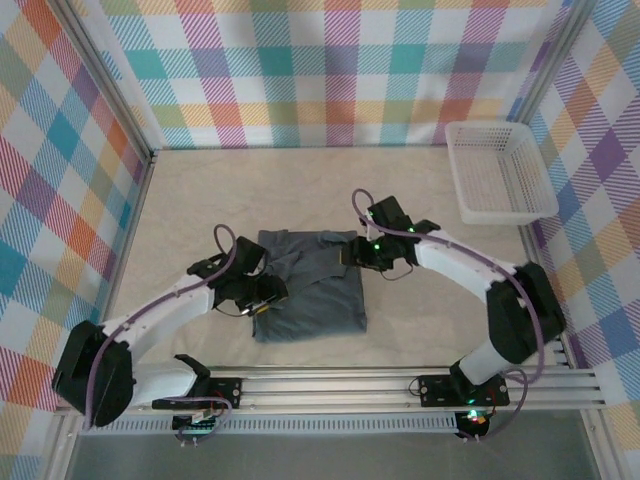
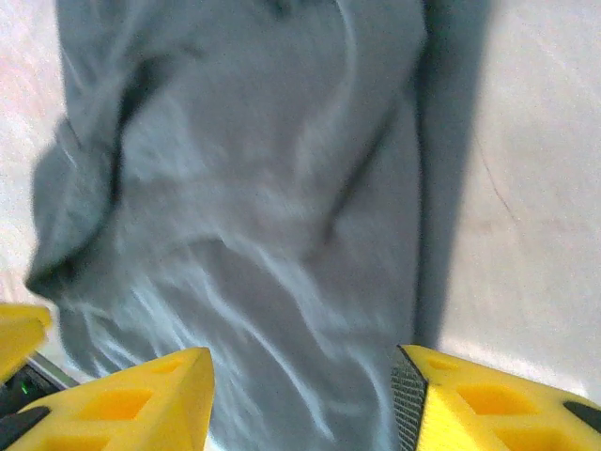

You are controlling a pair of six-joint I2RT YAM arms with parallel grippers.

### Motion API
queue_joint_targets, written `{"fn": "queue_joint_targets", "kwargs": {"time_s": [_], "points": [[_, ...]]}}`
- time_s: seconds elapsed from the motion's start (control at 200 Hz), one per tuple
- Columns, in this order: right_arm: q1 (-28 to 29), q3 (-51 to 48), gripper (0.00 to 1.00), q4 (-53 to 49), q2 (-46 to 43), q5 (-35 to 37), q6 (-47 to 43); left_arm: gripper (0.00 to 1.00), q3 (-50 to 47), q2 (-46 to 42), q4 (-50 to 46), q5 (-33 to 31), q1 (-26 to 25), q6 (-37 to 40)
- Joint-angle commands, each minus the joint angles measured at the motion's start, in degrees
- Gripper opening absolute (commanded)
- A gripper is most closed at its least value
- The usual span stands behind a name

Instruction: Fold the inside-out t-shirt

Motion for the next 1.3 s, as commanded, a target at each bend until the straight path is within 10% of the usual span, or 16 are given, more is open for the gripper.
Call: {"fn": "queue_joint_targets", "kwargs": {"time_s": [0.0,0.22,0.325,0.455,0.52,0.93,1.005,1.295], "points": [[-0.08,2.56,0.52,2.98,5.65,0.1,2.01,0.54,2.83,4.01,-1.38,-3.88,0.05,3.79],[-0.07,8.1,0.48,2.94,12.44,-1.73,1.38,0.52,4.4,8.43,0.37,-5.96,0.62,4.89],[-0.17,8.68,0.25,2.99,13.12,-1.83,1.52,0.45,5.07,8.12,-0.08,-6.49,0.68,5.78],[-0.75,8.31,0.01,3.36,12.49,-3.04,3.53,0.01,5.8,9.26,-0.25,-4.43,1.31,6.86],[-1.73,7.27,0.0,3.84,11.11,-3.15,5.49,0.0,6.84,8.97,-0.68,-3.51,2.1,7.38],[-9.66,3.76,0.12,13.35,10.04,-7.18,16.65,0.0,23.37,19.79,5.57,-1.82,12.05,11.83],[-10.76,8.04,0.27,13.37,14.41,-10.6,14.8,0.0,27.39,25.34,7.44,-1.26,13.16,13.34],[-11.35,11.72,0.47,9.86,13.7,-8.22,5.07,0.27,36.37,36.61,11.0,-5.86,19.79,16.67]]}}
